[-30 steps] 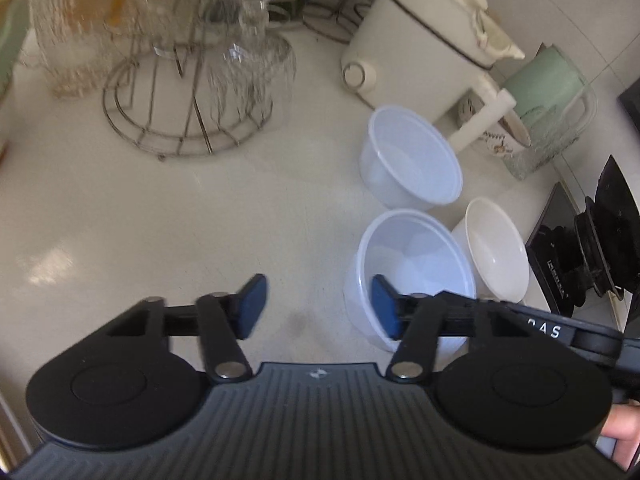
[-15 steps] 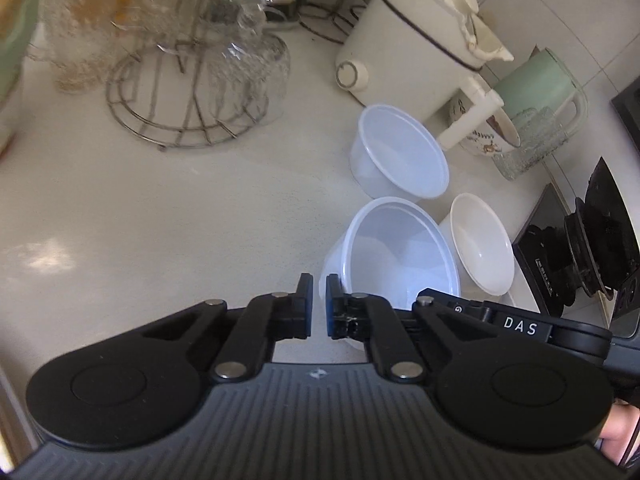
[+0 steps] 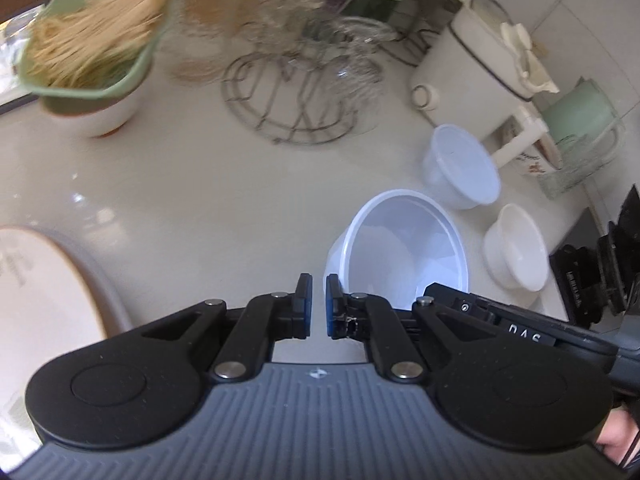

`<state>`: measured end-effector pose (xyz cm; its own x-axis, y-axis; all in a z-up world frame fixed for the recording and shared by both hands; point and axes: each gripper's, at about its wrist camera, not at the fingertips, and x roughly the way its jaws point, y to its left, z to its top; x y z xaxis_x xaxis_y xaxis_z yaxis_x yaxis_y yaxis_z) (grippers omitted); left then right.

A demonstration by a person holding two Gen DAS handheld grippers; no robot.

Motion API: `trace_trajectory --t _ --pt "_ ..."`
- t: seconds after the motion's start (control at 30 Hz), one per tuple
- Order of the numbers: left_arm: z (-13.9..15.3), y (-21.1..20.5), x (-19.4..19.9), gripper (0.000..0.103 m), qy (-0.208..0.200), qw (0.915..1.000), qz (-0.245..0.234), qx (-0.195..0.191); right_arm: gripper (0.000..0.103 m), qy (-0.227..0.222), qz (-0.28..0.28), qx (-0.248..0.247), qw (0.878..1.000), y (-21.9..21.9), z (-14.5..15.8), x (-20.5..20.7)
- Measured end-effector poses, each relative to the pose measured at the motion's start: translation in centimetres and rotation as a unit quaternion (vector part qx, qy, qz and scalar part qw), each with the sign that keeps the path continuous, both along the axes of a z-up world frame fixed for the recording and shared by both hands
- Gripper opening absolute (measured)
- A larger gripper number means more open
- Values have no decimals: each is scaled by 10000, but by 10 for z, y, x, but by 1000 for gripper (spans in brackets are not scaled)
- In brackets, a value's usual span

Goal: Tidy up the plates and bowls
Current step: 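Carry the plastic bowl with both grippers beside the plate stack and lower it, then open both grippers and release the plastic bowl on the counter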

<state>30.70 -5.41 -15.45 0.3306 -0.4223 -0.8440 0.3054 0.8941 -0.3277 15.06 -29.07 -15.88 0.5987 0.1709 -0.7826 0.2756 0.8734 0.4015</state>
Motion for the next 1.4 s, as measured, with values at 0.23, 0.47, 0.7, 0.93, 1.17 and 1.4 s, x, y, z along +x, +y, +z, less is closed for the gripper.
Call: trace_trajectory --t 0.23,0.47,0.7,0.93,1.17,1.4 --pt "-6 16 -4 8 35 9995 99 300 13 158 178 79 9997 22 -6 6" --pt "-11 25 1 8 89 9990 28 446 13 293 332 -62 9990 41 -13 8" --pt "-18 28 7 8 152 9985 -12 528 15 504 359 -39 9981 49 -22 15" --pt "-12 39 17 39 203 9983 35 550 15 554 246 -135 9981 52 -20 16" --pt "13 43 16 49 -72 9989 36 466 53 317 279 -409 9983 56 0 17" --pt "48 39 15 50 -394 9989 26 255 54 15 340 -741 9967 56 29 15"
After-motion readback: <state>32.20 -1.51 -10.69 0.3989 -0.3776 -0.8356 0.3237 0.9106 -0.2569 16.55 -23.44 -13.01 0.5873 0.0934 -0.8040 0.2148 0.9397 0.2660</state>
